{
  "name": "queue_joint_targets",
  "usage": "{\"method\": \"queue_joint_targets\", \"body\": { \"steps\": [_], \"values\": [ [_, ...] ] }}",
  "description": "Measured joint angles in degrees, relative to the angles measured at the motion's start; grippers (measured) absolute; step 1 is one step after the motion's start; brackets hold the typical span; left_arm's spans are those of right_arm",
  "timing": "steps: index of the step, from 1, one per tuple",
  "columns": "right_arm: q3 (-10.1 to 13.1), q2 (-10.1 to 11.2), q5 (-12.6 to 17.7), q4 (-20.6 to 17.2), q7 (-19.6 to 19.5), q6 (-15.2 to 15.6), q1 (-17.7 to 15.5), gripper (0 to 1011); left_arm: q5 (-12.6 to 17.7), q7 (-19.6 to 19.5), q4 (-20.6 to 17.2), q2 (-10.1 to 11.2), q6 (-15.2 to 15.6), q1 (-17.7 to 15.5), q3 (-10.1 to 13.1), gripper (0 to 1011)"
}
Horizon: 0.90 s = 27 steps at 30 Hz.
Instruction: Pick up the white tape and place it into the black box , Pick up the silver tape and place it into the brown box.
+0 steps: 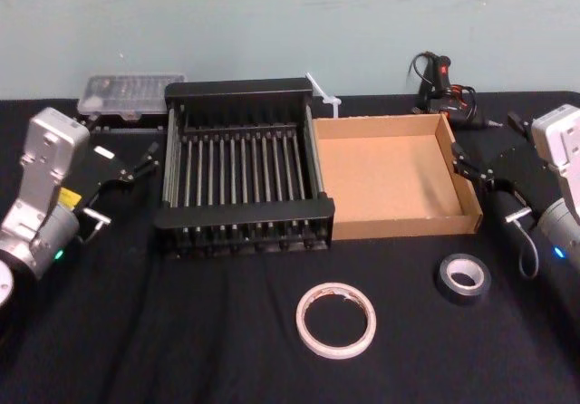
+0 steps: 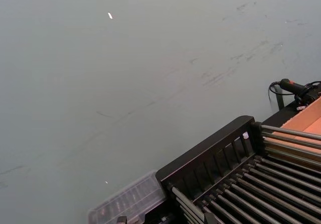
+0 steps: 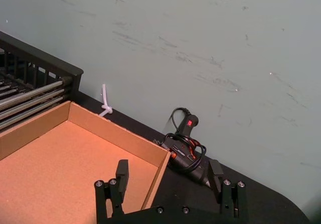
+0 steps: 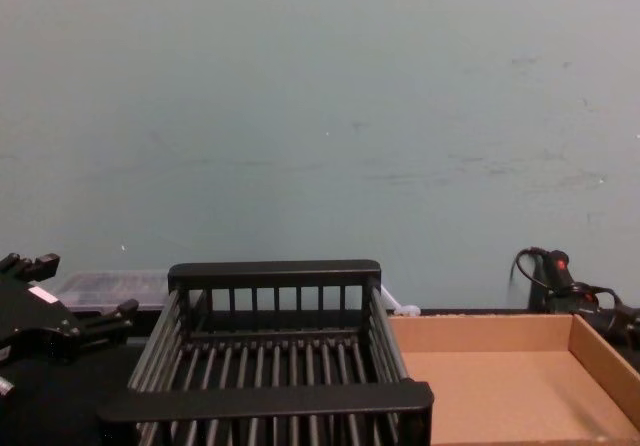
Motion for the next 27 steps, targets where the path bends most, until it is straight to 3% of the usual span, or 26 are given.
{"method": "queue_joint_targets", "body": {
  "steps": [15,27],
  "values": [
    [0.0,0.0,0.0,0.0,0.0,0.0,0.0,1003,0.0,0.0,0.0,0.0,0.0,0.0,0.0,1001],
    [2.98,-0.06,1.53,-2.19,2.11,0.45,-2.24,1002,0.0,0.0,0.0,0.0,0.0,0.0,0.0,1001]
  ]
}}
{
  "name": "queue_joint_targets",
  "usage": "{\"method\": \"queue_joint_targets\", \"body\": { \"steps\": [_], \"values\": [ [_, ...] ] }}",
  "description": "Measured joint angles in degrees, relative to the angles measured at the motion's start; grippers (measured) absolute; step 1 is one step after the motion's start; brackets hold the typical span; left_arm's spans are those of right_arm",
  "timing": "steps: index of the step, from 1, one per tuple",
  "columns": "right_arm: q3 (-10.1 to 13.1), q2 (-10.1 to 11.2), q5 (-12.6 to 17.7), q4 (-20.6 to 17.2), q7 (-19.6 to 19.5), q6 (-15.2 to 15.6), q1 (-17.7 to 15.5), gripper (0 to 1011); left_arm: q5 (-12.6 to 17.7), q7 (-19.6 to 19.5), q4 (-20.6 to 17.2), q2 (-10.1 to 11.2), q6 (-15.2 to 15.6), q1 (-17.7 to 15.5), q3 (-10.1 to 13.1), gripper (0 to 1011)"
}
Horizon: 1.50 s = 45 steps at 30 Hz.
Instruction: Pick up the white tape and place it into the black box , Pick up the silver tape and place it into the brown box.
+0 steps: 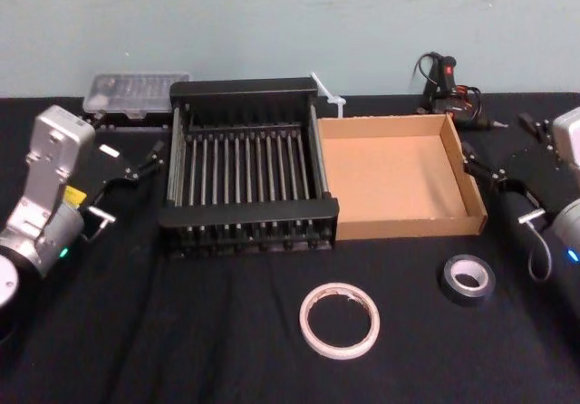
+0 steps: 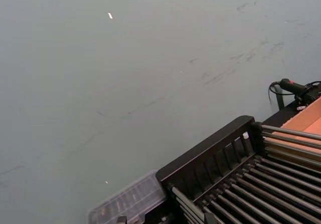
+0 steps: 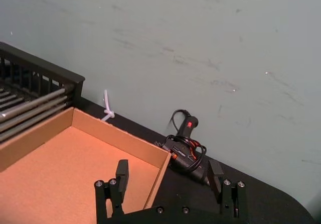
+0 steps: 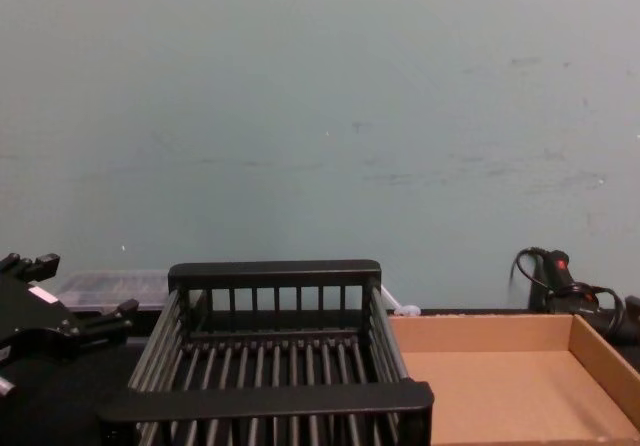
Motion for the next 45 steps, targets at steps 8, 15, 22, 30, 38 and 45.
{"method": "queue_joint_targets", "body": {
  "steps": [8,15,22,30,38,45],
  "values": [
    [4.45,3.0,4.65,-6.78,2.73,3.41,-5.0,1002,0.0,0.0,0.0,0.0,0.0,0.0,0.0,1001],
    [8.67,6.12,8.31,-12.85,4.49,7.27,-10.21,1002,0.0,0.0,0.0,0.0,0.0,0.0,0.0,1001],
    [12.32,9.28,10.9,-19.39,6.15,11.82,-16.15,1002,0.0,0.0,0.0,0.0,0.0,0.0,0.0,1001],
    [14.71,11.23,13.92,-23.36,8.91,16.99,-20.7,1003,0.0,0.0,0.0,0.0,0.0,0.0,0.0,1001],
    [14.94,11.37,15.37,-23.83,11.57,21.15,-21.55,1002,0.0,0.0,0.0,0.0,0.0,0.0,0.0,1001],
    [14.36,10.66,15.95,-23.12,13.45,24.51,-20.7,1003,0.0,0.0,0.0,0.0,0.0,0.0,0.0,1001]
  ]
}}
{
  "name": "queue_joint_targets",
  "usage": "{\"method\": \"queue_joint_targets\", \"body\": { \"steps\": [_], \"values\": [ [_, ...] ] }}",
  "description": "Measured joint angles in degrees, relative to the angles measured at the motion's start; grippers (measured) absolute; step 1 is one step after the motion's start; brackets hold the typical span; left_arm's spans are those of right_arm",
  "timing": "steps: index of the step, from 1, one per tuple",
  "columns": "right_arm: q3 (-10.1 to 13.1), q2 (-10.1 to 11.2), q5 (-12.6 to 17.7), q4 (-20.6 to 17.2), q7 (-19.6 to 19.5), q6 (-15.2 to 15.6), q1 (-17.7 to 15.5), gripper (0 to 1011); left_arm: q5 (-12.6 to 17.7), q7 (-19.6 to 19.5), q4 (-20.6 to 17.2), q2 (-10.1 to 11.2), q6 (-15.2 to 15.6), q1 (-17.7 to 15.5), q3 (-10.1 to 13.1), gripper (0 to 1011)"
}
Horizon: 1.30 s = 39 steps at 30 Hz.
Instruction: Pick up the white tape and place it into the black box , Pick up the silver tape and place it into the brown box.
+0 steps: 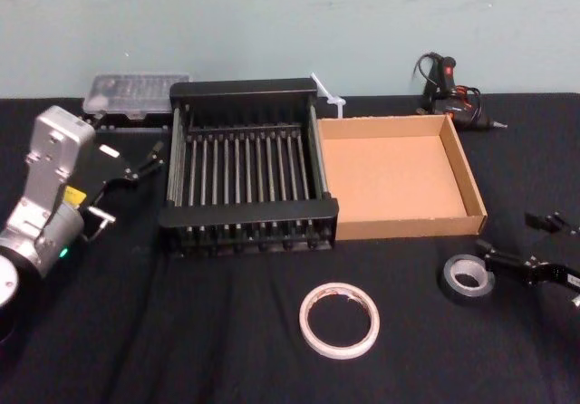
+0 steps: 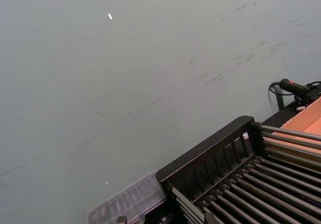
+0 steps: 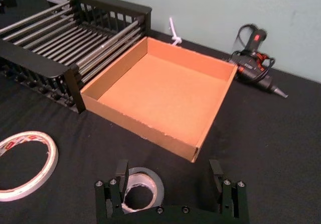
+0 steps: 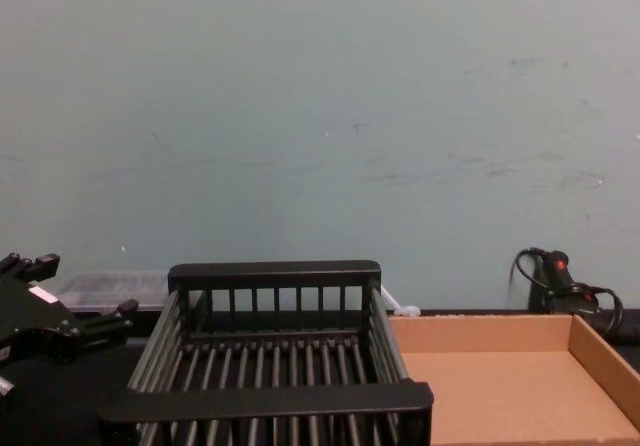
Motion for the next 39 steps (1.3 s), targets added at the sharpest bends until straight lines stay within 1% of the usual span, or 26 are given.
{"method": "queue_joint_targets", "body": {
  "steps": [4,5,6,7,11,21,39],
  "values": [
    [-0.61,-0.79,0.03,0.77,0.77,2.1,1.04,1002,0.0,0.0,0.0,0.0,0.0,0.0,0.0,1001],
    [-0.61,-0.79,0.03,0.77,0.77,2.1,1.04,1002,0.0,0.0,0.0,0.0,0.0,0.0,0.0,1001],
    [-1.09,-1.19,-0.17,1.31,1.07,3.01,1.73,1002,0.0,0.0,0.0,0.0,0.0,0.0,0.0,1001],
    [-1.09,-1.19,-0.17,1.31,1.07,3.01,1.73,1002,0.0,0.0,0.0,0.0,0.0,0.0,0.0,1001],
    [-2.18,-1.93,-1.47,2.58,1.59,4.12,3.18,1002,0.0,0.0,0.0,0.0,0.0,0.0,0.0,1002],
    [-3.43,-3.25,-4.09,4.88,2.57,5.14,5.16,1002,0.0,0.0,0.0,0.0,0.0,0.0,0.0,1001],
    [-3.84,-4.86,-6.55,7.2,4.2,6.87,6.14,1002,0.0,0.0,0.0,0.0,0.0,0.0,0.0,1002]
  ]
}}
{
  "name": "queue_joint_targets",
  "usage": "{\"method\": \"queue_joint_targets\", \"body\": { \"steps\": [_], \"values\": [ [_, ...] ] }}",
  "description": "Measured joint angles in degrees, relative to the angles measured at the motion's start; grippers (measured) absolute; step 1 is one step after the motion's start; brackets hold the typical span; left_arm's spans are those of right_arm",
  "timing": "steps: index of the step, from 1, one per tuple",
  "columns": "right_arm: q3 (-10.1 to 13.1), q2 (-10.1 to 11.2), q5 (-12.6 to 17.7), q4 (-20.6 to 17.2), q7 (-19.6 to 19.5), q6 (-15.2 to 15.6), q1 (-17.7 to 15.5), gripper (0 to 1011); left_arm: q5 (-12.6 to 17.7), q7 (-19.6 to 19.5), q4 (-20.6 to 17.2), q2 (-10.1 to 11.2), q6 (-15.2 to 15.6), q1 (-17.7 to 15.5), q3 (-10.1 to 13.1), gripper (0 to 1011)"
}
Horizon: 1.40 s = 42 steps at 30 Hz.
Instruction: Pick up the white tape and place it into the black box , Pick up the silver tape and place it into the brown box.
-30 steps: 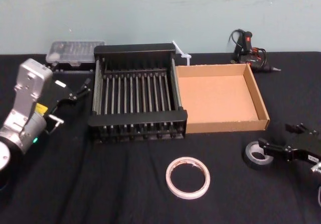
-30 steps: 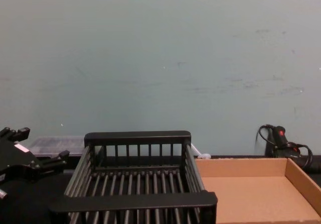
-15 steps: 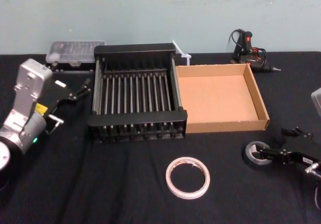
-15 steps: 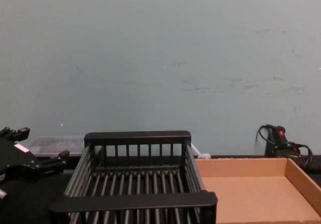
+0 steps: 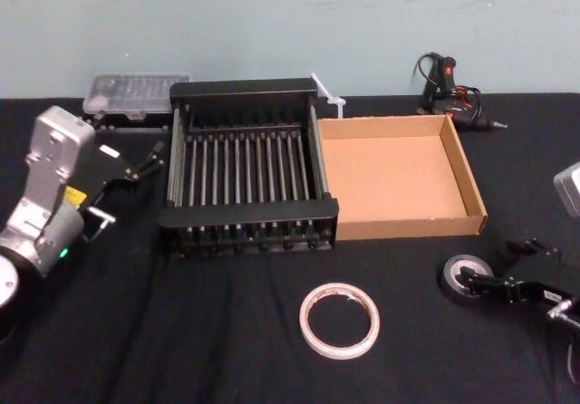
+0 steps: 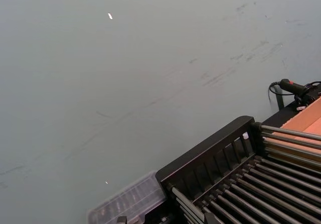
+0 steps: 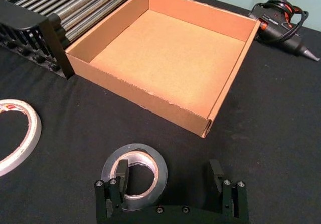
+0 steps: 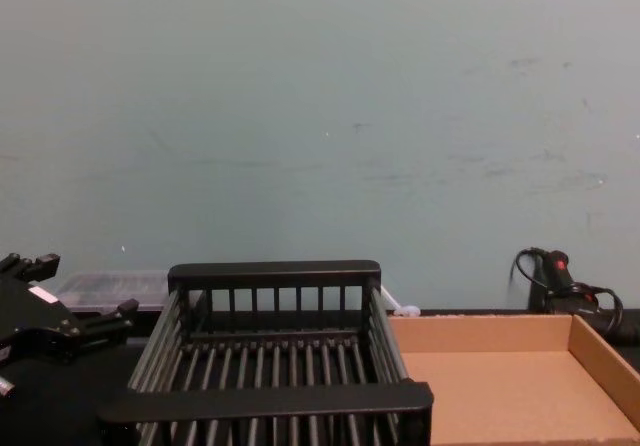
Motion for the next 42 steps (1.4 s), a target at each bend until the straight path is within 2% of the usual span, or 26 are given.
{"method": "queue_joint_targets", "body": {
  "steps": [23,42],
  "values": [
    [-0.18,-1.6,-1.42,1.77,0.93,2.1,1.55,1002,0.0,0.0,0.0,0.0,0.0,0.0,0.0,1001],
    [-0.15,-1.52,-1.38,1.76,0.93,2.1,1.5,993,0.0,0.0,0.0,0.0,0.0,0.0,0.0,1001]
  ]
}}
